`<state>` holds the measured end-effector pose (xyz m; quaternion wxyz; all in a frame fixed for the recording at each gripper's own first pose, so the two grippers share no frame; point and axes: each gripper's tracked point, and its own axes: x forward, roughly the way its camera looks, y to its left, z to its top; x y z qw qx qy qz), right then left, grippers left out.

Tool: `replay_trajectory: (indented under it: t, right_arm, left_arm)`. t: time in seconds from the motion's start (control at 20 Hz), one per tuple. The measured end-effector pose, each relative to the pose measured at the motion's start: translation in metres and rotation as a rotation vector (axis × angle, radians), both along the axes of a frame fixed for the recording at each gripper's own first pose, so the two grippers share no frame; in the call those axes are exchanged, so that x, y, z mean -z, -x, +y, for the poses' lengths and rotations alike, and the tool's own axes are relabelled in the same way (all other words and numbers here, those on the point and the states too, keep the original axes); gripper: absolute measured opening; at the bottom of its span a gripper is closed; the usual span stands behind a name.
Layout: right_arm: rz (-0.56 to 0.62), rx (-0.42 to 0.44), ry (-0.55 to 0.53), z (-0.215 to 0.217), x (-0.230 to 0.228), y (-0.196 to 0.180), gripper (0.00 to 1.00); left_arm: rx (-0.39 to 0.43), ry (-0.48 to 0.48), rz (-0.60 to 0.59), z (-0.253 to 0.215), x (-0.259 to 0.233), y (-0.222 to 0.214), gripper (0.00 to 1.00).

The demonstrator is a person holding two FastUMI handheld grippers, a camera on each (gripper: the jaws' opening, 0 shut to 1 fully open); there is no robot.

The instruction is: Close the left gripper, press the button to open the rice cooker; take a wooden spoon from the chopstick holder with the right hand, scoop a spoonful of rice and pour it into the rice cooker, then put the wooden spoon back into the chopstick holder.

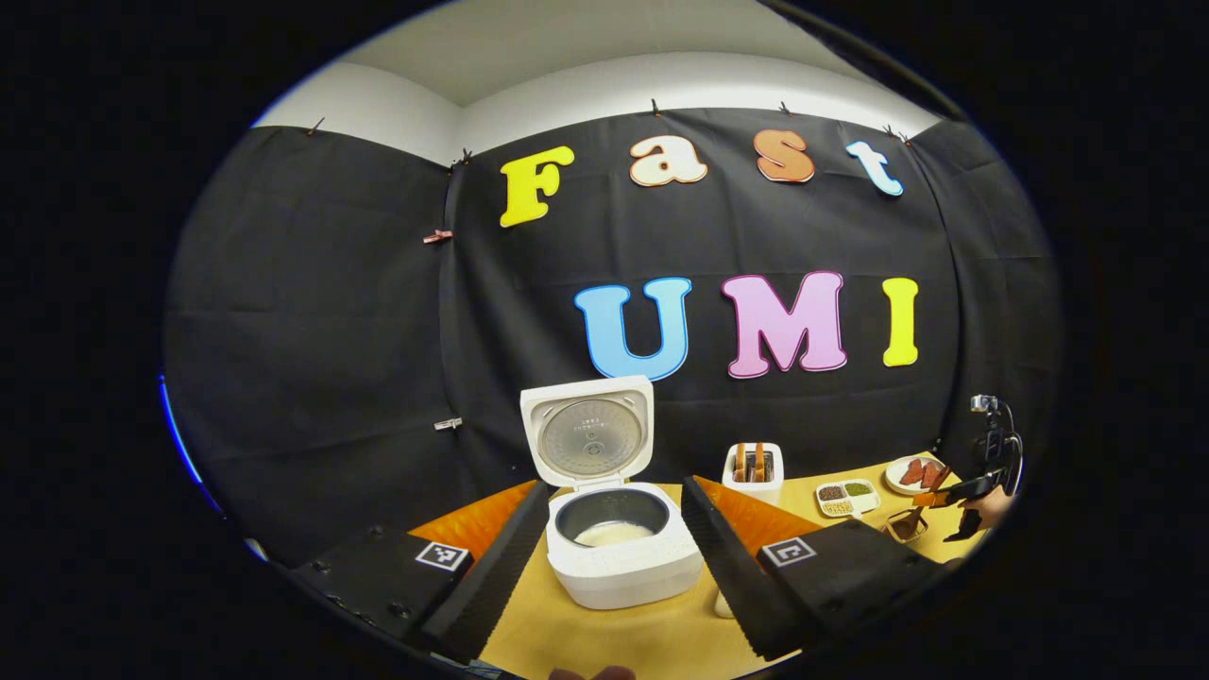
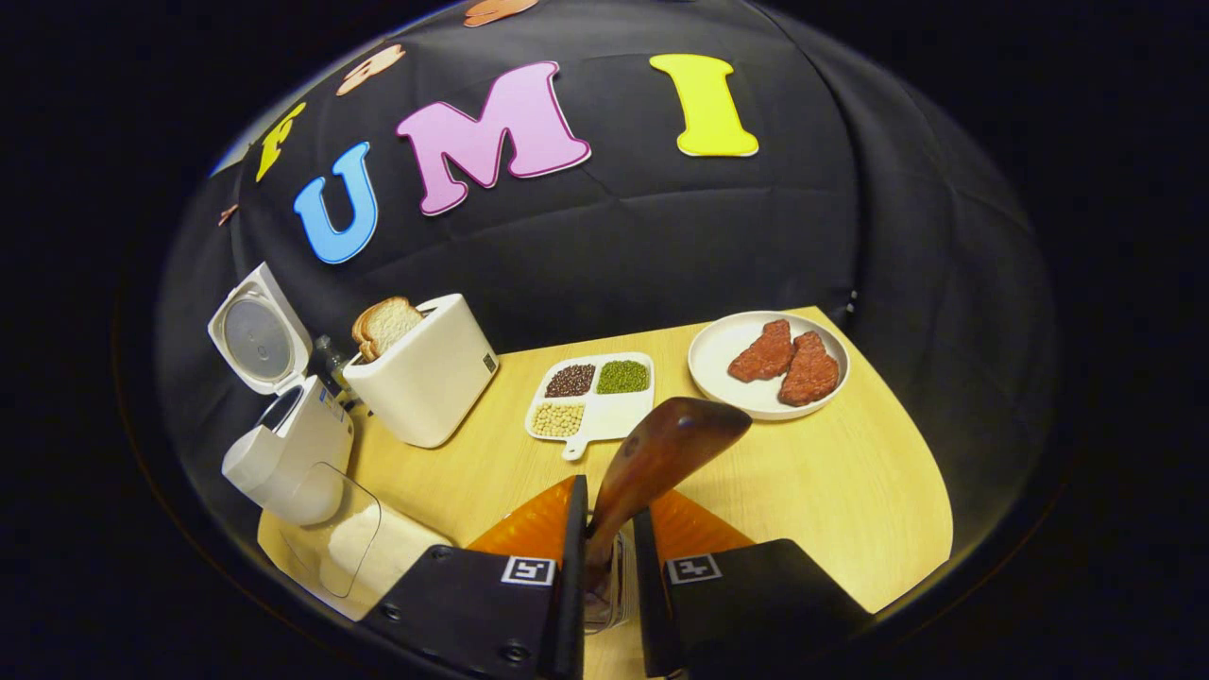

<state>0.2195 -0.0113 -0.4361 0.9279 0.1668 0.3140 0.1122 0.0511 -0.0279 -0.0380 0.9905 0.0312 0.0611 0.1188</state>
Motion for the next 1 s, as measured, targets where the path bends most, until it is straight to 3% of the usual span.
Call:
replay_trajectory:
  t: [0.2, 0.4, 0.55, 0.8, 1.0]
  right_arm:
    - [-0.044, -0.059, 0.025, 0.014, -0.017, 0.012, 0.14]
    - [-0.131, -0.008, 0.031, 0.006, -0.07, 0.003, 0.14]
    - [-0.23, -0.027, 0.035, 0.018, -0.128, 0.003, 0.14]
    - [-0.335, -0.148, 0.006, 0.101, -0.193, 0.026, 0.14]
    - [-0.328, -0.259, 0.085, 0.175, -0.176, 0.043, 0.13]
  left_arm:
    - [0.0, 0.001, -0.007, 0.008, -0.003, 0.003, 0.97]
    - [0.014, 0.016, -0.018, 0.021, -0.004, 0.012, 0.97]
    - [0.03, 0.007, -0.018, 0.034, 0.0, 0.02, 0.97]
    - [0.046, 0.036, -0.018, 0.059, 0.005, 0.028, 0.97]
    - [0.049, 0.053, -0.015, 0.08, 0.008, 0.035, 0.97]
